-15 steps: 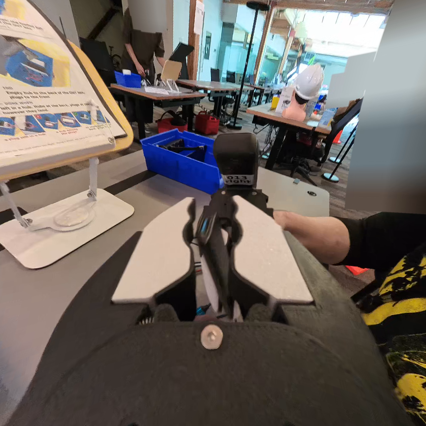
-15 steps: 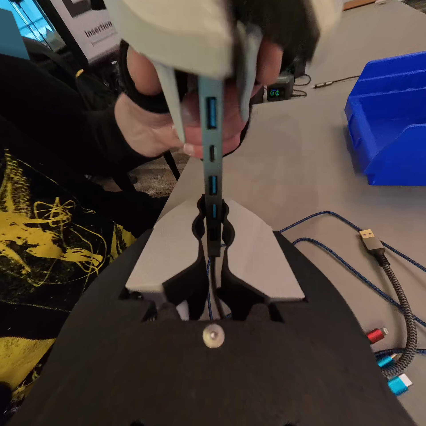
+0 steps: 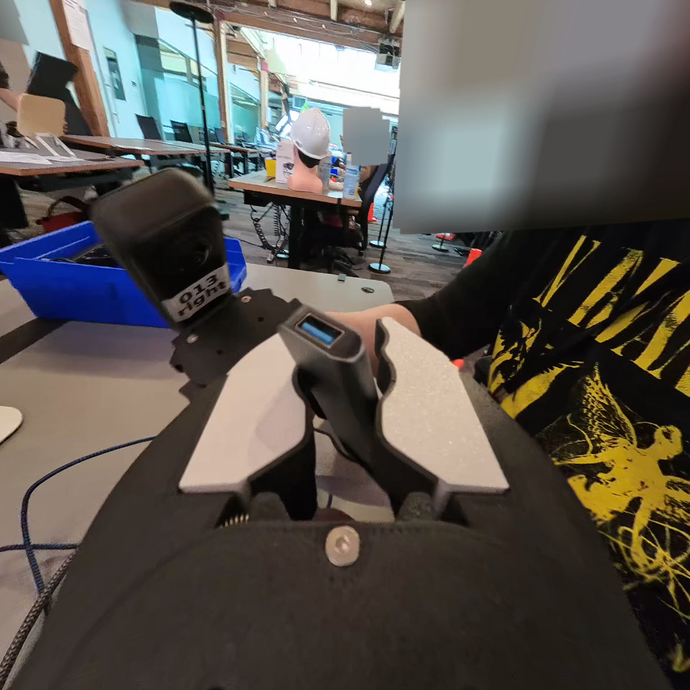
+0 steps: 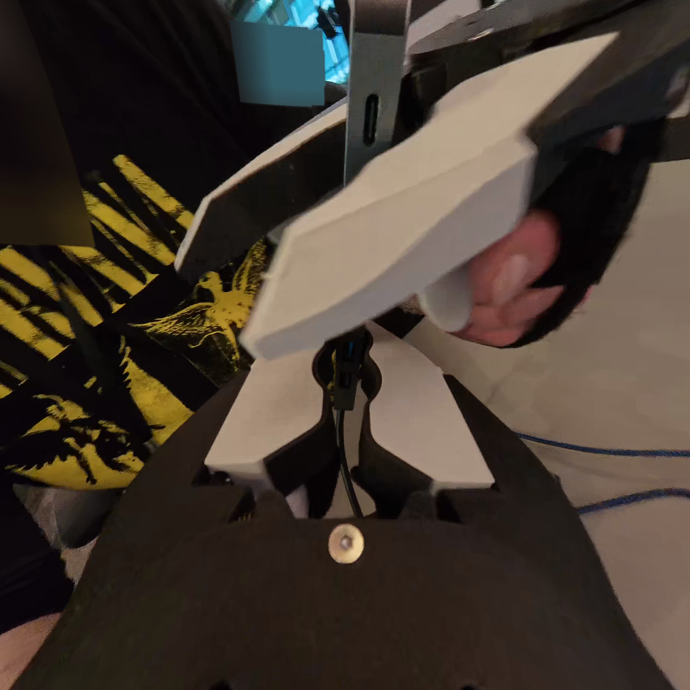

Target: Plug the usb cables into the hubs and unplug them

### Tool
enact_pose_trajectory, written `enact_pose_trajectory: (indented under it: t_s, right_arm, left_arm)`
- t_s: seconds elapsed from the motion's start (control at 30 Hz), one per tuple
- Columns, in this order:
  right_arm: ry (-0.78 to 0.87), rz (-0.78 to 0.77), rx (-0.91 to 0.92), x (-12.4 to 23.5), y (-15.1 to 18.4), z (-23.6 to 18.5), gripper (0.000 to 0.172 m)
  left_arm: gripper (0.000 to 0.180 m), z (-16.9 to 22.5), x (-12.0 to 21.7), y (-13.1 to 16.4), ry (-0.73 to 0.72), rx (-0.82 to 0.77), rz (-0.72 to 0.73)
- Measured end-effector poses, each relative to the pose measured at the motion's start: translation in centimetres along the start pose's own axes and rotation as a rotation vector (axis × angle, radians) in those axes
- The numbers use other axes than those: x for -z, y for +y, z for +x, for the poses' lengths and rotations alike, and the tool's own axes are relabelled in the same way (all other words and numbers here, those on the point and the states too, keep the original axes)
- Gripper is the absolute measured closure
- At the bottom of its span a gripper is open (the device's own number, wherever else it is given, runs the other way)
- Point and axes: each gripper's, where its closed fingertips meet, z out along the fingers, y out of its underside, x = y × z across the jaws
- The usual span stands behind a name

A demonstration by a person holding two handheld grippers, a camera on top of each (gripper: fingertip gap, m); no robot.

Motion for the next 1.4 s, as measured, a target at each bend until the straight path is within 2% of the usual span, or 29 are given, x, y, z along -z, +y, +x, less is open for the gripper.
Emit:
enact_pose_trajectory:
  t_s: [0.07,0.13,0.2,0.3,0.37,0.53,0.6,0.63,0.7,0.8,0.93,1.0,1.1,1.23,1.37,1.4]
  right_arm:
    - [0.141,0.0,0.022,0.4,-0.1,1.6,0.162]
    - [0.253,0.034,0.045,1.1,-0.6,2.6,0.161]
    - [0.335,0.058,0.064,1.7,-0.9,3.1,0.162]
    - [0.404,0.028,0.055,2.0,-0.5,3.7,0.162]
    - [0.438,-0.016,0.054,2.0,0.0,4.1,0.162]
    - [0.543,0.044,0.071,2.7,-1.1,5.0,0.162]
    - [0.593,0.076,0.071,3.9,-1.7,5.1,0.142]
    - [0.629,0.078,0.076,4.8,-1.8,5.1,0.137]
    - [0.722,0.028,0.094,7.2,-1.5,5.3,0.139]
    - [0.835,-0.14,0.083,9.9,0.3,6.3,0.143]
    - [0.805,-0.386,0.047,9.9,3.1,7.5,0.152]
    - [0.682,-0.469,0.002,8.1,4.8,7.1,0.164]
    - [0.749,-0.506,-0.025,8.3,5.4,9.1,0.164]
    - [0.89,-0.389,-0.008,10.1,2.9,13.3,0.161]
    - [0.923,-0.56,-0.105,11.5,5.7,18.8,0.147]
    - [0.914,-0.577,-0.128,11.5,6.2,19.9,0.148]
  left_arm:
    - [0.151,-1.2,0.7,0.1,-0.083,0.006,0.016]
    - [0.139,-2.4,1.4,0.6,-0.178,-0.007,0.002]
    - [0.145,-2.8,1.8,0.6,-0.226,-0.007,0.011]
    - [0.164,-3.5,2.0,0.8,-0.288,-0.011,-0.015]
    - [0.168,-3.9,2.0,1.4,-0.317,-0.022,-0.057]
    - [0.169,-4.0,3.3,0.3,-0.314,0.028,0.056]
    - [0.169,-4.4,4.6,0.1,-0.345,0.019,0.052]
    - [0.169,-4.5,5.4,-0.2,-0.362,0.015,0.054]
    - [0.169,-4.5,6.9,-0.5,-0.383,0.014,0.05]
    - [0.169,-4.7,8.8,0.0,-0.433,0.006,0.001]
    - [0.169,-4.9,10.4,1.4,-0.469,0.034,-0.043]
    - [0.17,-5.3,11.8,1.5,-0.518,0.04,-0.034]
    - [0.17,-5.0,13.5,1.3,-0.523,0.016,-0.052]
    - [0.17,-4.8,14.4,1.5,-0.494,0.015,-0.1]
    - [0.169,-5.2,14.0,3.3,-0.483,0.034,-0.148]
    - [0.169,-5.3,14.0,3.4,-0.483,0.041,-0.139]
